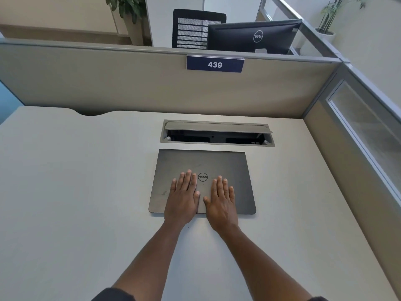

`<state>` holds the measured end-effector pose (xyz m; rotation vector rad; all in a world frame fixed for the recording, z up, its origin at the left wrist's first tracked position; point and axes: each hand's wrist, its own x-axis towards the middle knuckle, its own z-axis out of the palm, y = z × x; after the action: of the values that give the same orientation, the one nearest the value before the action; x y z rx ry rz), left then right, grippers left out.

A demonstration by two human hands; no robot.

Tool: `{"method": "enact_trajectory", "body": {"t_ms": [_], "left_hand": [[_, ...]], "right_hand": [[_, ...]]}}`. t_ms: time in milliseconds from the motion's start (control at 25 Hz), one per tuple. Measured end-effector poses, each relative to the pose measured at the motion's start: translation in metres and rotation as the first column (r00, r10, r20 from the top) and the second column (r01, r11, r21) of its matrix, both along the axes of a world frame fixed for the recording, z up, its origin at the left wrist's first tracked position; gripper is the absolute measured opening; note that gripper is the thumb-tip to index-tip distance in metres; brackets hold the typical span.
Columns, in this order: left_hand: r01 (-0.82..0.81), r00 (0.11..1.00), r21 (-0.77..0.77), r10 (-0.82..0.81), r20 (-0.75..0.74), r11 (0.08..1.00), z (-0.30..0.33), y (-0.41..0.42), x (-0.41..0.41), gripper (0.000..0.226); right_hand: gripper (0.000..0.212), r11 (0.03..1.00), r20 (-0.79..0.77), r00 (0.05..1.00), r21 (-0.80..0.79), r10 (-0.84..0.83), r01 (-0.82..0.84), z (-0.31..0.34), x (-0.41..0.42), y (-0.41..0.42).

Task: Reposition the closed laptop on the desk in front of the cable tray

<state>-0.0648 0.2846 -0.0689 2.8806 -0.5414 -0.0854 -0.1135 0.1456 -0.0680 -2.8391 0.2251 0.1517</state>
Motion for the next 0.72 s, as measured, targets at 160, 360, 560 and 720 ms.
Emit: {"method": "enact_trajectory", "body": {"t_ms": [160, 360, 560, 720], "left_hand": [[-0.019, 0.999, 0.020, 0.018, 0.027, 1.000, -0.003, 0.000, 0.000, 0.065], [-0.028, 0.999, 0.023, 0.027, 0.035, 0.999, -0.006, -0.002, 0.000, 0.065], [-0.021, 0.999, 0.058, 0.019, 0.047, 0.998, -0.011, -0.001, 0.003, 0.065], [-0.020, 1.000, 0.071, 0.021, -0.008, 0.997, -0.003, -0.002, 0.003, 0.065]], "right_hand": [[0.067, 1.000, 0.010, 1.000, -0.029, 0.000, 0.000, -0.003, 0.001, 0.002], [0.067, 1.000, 0.020, 1.000, -0.029, -0.004, 0.005, -0.006, 0.001, 0.000], [0.067, 0.999, 0.011, 1.000, -0.035, -0.010, 0.010, -0.005, 0.000, 0.000], [0.067, 1.000, -0.011, 1.000, -0.009, -0.003, 0.003, 0.000, 0.001, 0.000]]}}
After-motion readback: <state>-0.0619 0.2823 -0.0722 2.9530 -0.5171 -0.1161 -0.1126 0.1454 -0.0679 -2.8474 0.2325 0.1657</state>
